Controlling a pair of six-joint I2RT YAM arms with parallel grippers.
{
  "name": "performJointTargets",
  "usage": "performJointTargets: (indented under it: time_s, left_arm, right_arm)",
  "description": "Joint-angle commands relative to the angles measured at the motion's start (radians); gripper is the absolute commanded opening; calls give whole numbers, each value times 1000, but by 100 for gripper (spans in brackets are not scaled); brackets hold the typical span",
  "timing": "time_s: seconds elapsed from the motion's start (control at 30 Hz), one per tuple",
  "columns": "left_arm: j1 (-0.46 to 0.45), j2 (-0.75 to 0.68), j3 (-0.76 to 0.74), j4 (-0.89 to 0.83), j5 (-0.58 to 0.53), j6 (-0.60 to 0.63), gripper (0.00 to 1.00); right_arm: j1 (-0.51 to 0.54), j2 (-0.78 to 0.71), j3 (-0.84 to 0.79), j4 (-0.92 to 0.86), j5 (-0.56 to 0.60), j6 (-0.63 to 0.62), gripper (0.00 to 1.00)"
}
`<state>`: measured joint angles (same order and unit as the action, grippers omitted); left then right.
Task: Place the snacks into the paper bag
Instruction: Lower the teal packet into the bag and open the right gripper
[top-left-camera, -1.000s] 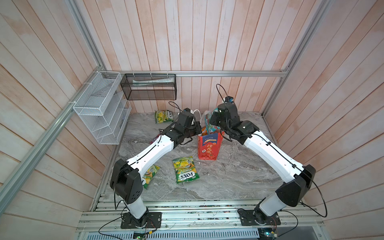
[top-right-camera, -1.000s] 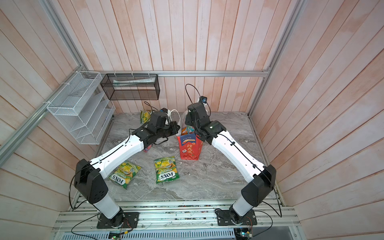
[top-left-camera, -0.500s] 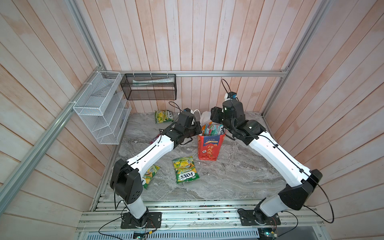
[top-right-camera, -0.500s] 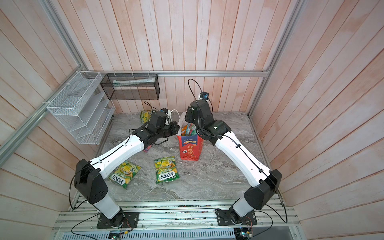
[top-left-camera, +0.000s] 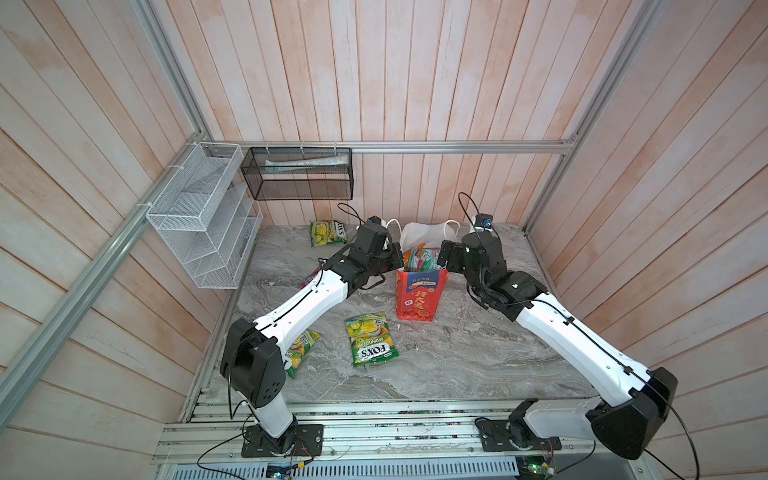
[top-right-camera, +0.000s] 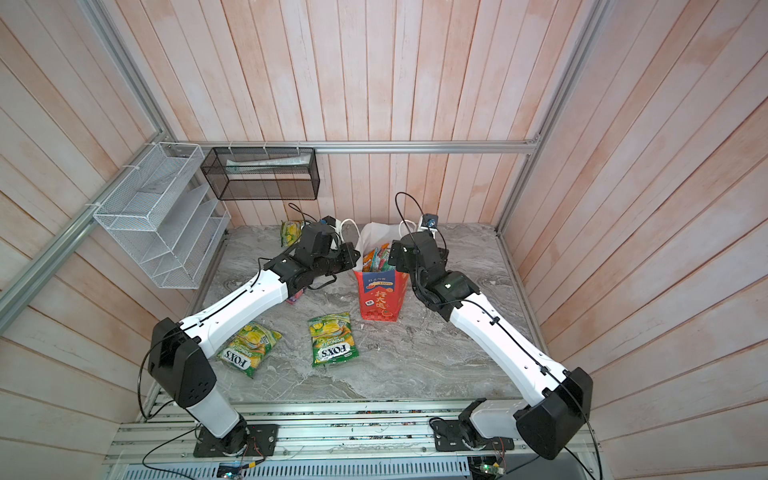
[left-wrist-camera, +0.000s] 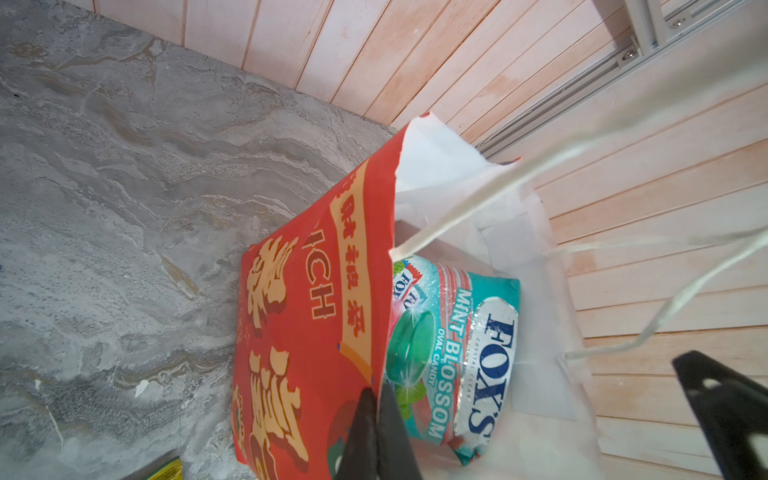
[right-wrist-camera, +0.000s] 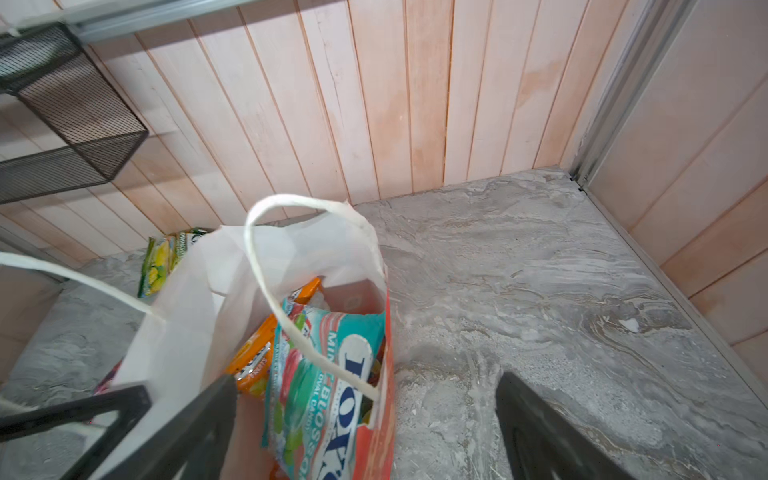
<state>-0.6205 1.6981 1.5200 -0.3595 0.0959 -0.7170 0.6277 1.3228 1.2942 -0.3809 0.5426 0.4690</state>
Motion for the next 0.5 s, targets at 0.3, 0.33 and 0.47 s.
performJointTargets:
  time_s: [0.3, 0.33, 0.47]
  left_arm:
    - [-5, 32, 42, 12, -5, 22, 0]
    - [-5, 35, 43, 11, -5, 22, 0]
    - [-5, 34, 43, 10, -4, 22, 0]
  right_arm:
    - [51, 64, -62, 115, 88, -91, 98]
    - [54, 83, -52, 105, 101, -101, 98]
    - [56, 152, -1, 44, 159, -114, 98]
